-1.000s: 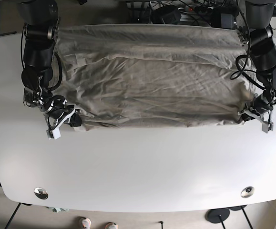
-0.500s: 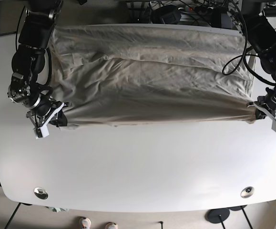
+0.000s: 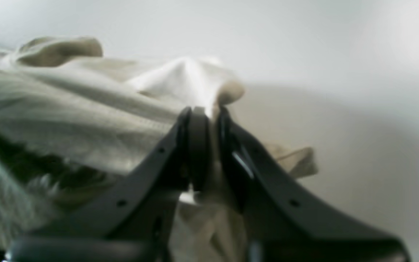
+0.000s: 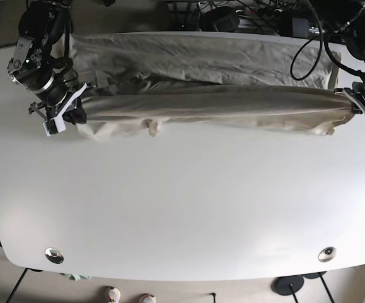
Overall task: Fold the T-shirt properly
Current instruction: 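Lift the held edge with both grippers and fold it over the shirt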
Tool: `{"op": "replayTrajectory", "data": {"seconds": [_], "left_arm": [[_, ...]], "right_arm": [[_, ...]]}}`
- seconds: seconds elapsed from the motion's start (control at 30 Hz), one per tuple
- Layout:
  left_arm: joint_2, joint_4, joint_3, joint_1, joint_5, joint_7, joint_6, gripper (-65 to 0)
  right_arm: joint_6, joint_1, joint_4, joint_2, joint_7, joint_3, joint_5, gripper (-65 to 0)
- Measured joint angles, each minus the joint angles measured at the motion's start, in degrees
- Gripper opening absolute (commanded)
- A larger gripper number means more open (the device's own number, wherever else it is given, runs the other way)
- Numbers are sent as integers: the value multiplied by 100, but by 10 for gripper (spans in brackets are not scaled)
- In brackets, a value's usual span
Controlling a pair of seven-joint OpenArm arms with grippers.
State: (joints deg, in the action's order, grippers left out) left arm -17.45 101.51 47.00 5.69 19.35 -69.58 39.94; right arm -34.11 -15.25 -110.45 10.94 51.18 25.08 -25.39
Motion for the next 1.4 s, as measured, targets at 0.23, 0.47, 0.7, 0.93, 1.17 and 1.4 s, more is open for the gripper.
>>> {"op": "replayTrajectory", "data": {"seconds": [0.23,0.47,0.7,0.93,1.17,1.4], "left_arm": [[245,157,527,695,11,17,0,-650],[247,151,529,1021,37,37,0,-650],[280,133,516,1161,-2,42,2,-650],[295,129,505,874,-39,26,2,-328],[280,120,81,446,59,144,2,-360],[293,114,-361,463,-9,85,2,-383]], "right_arm": [[-46,-863,-13,-98,-11,197,-372,-629],[-20,-1231,-13,-83,-11,501,-597,-628],[-20,-1478,-9,-122,-63,492,-599,-588],[-17,-1471,-11,-122,-61,496,-603,-75],[22,-544,216,-74,-140,223,-579,-30],[4,461,1626,-59,-142,-461,-592,-30]]}}
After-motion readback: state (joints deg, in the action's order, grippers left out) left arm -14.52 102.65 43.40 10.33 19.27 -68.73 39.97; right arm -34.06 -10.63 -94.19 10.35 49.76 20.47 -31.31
